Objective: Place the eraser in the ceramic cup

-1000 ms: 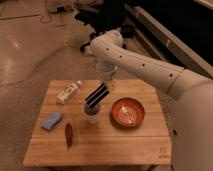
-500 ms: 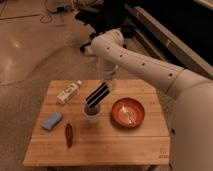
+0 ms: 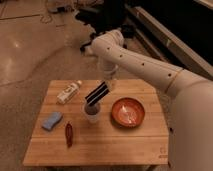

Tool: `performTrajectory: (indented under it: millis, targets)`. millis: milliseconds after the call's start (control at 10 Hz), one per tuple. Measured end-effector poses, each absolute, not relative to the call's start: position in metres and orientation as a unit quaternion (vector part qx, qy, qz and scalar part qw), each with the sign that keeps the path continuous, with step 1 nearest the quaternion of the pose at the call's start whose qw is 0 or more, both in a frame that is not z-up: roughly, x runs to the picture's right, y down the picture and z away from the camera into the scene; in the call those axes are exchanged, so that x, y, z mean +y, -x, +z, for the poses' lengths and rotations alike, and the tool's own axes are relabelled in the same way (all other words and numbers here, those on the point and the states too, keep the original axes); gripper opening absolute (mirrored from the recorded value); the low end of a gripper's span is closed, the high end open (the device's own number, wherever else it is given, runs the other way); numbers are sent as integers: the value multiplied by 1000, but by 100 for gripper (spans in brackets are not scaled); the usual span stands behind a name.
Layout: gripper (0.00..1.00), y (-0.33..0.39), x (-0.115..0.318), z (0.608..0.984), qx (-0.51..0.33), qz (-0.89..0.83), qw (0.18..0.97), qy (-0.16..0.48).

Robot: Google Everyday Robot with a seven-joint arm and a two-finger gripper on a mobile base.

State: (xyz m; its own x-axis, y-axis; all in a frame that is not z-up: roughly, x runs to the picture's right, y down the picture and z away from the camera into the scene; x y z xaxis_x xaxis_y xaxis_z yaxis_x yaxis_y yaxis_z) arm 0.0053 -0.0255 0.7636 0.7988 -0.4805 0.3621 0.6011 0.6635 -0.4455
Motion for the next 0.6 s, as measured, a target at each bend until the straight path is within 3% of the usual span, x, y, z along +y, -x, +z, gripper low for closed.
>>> performTrajectory:
  millis: [100, 300, 600]
  targets:
    - [23, 0, -25, 768, -109, -302, 904, 283]
    - [5, -6, -22, 763, -110, -301, 904, 284]
    - [0, 2, -21, 740, -120, -310, 901, 280]
